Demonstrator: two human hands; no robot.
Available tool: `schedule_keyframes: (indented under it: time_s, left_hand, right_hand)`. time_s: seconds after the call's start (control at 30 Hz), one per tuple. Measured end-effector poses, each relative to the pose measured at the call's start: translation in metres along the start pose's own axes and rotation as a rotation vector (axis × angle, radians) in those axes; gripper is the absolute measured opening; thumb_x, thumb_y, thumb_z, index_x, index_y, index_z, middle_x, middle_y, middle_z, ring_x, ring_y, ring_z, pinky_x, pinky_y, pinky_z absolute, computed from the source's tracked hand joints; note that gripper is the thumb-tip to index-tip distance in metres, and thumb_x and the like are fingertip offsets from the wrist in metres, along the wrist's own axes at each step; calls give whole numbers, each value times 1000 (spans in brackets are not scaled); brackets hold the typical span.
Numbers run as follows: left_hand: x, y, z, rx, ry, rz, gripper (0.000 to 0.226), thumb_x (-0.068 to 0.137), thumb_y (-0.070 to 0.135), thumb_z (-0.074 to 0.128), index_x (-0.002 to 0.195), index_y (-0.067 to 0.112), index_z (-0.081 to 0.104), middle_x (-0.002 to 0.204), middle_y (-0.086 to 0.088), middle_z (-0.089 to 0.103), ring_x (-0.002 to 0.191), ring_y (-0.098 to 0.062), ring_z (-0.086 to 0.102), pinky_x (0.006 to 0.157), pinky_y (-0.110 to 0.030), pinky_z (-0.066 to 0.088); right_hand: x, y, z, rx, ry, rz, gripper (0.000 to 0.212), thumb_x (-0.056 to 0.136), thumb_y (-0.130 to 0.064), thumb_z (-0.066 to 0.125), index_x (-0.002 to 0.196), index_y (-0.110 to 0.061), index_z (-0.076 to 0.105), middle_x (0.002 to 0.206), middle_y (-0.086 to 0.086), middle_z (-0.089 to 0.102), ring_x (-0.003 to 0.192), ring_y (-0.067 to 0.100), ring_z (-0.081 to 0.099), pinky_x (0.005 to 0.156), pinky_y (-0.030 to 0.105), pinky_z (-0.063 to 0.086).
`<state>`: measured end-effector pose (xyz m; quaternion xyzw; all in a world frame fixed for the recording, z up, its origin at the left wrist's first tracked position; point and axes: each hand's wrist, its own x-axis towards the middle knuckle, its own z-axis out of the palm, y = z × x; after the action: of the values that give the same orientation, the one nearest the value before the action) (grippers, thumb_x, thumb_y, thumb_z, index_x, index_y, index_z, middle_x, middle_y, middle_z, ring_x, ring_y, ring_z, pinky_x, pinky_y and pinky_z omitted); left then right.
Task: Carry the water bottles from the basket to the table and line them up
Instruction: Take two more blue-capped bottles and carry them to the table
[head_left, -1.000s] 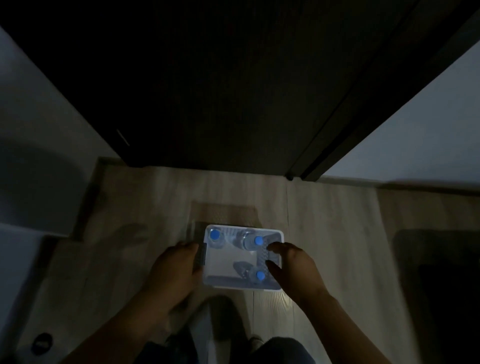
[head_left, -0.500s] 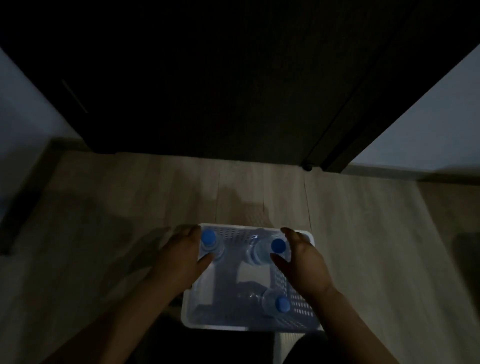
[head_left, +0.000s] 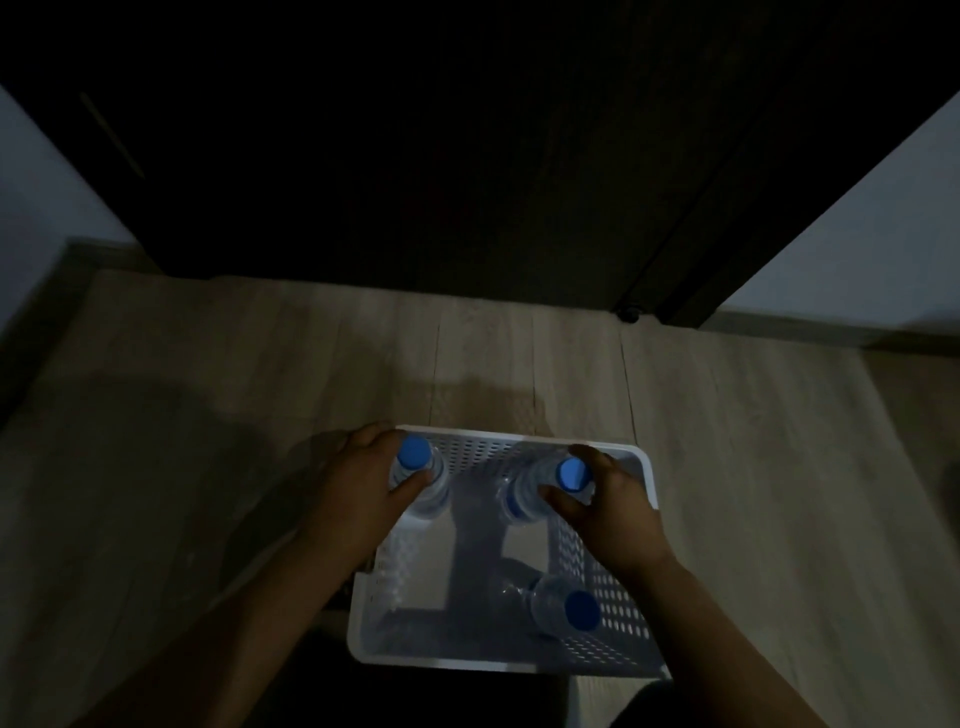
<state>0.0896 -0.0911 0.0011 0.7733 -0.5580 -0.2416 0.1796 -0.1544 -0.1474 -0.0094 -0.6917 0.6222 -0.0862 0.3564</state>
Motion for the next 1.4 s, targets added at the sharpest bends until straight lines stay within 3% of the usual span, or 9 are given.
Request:
schedule_keyframes:
  time_s: [0.17, 0.43, 0.67, 0.8, 0.93, 1.07, 1.23, 1.3, 1.4]
  left_hand:
    - [-1, -4, 11, -103, 57, -17, 56, 84, 40, 64, 133, 17, 48, 139, 0, 48, 123, -15, 46, 97, -20, 31]
    - [-5, -7, 24, -364, 134, -60, 45, 84, 21, 67, 126, 10, 56, 126, -5, 60, 113, -13, 53, 95, -21, 38]
    - [-4, -8, 25, -401, 138, 4, 42, 83, 19, 68, 122, 6, 59, 121, -6, 62, 111, -16, 57, 100, -29, 44]
    - [-4, -6, 27, -425, 147, 23, 35, 83, 18, 69, 116, 10, 60, 108, 6, 61, 94, 3, 55, 81, -3, 41]
    - [-2, 2, 24, -567, 153, 87, 21, 82, 13, 68, 101, 16, 60, 90, 20, 58, 86, 19, 56, 73, 5, 40]
    - [-3, 16, 11, -652, 225, 192, 23, 83, 43, 62, 100, 29, 55, 94, 17, 59, 91, 12, 57, 77, 1, 42]
    - [-7, 45, -10, -815, 308, 264, 21, 83, 41, 50, 102, 32, 49, 94, 3, 58, 86, -1, 58, 78, -9, 46]
    - [-7, 57, -27, -846, 333, 281, 19, 84, 42, 49, 100, 31, 49, 90, -4, 58, 81, -11, 58, 74, -18, 49]
    - [-5, 75, -56, -839, 366, 314, 18, 86, 45, 49, 97, 31, 53, 83, 2, 59, 76, -13, 61, 69, -30, 53]
  right_hand:
    - [-1, 1, 10, 139, -25, 15, 53, 85, -32, 66, 134, -22, 48, 129, -4, 59, 119, 15, 55, 101, 34, 46]
    - [-5, 2, 9, 346, -42, -37, 33, 89, -27, 61, 105, -51, 46, 105, -31, 55, 100, -10, 53, 85, 10, 41]
    - [-5, 2, 9, 424, -54, -54, 28, 90, -27, 60, 114, -41, 53, 114, -12, 64, 110, 6, 58, 99, 35, 48]
    - [-8, -3, 3, 460, -13, -99, 33, 90, -28, 59, 122, -23, 56, 115, -5, 64, 109, 10, 60, 98, 42, 49]
    - [-11, -17, 0, 456, 95, -182, 25, 91, -26, 58, 115, -24, 59, 106, -8, 65, 101, 5, 62, 89, 28, 54]
    - [-16, -36, -5, 534, 273, -270, 25, 86, -31, 61, 107, -17, 61, 96, -7, 65, 93, 9, 63, 79, 20, 53]
    - [-22, -65, -20, 561, 460, -390, 22, 86, -28, 54, 92, -8, 59, 82, 0, 60, 76, 12, 58, 68, 18, 48]
    - [-25, -79, -32, 584, 486, -391, 26, 87, -32, 53, 87, -6, 57, 78, 4, 58, 71, 16, 56, 64, 25, 47]
    - [-31, -102, -56, 623, 484, -364, 32, 86, -38, 54, 86, -6, 57, 74, 7, 58, 67, 24, 56, 61, 39, 49]
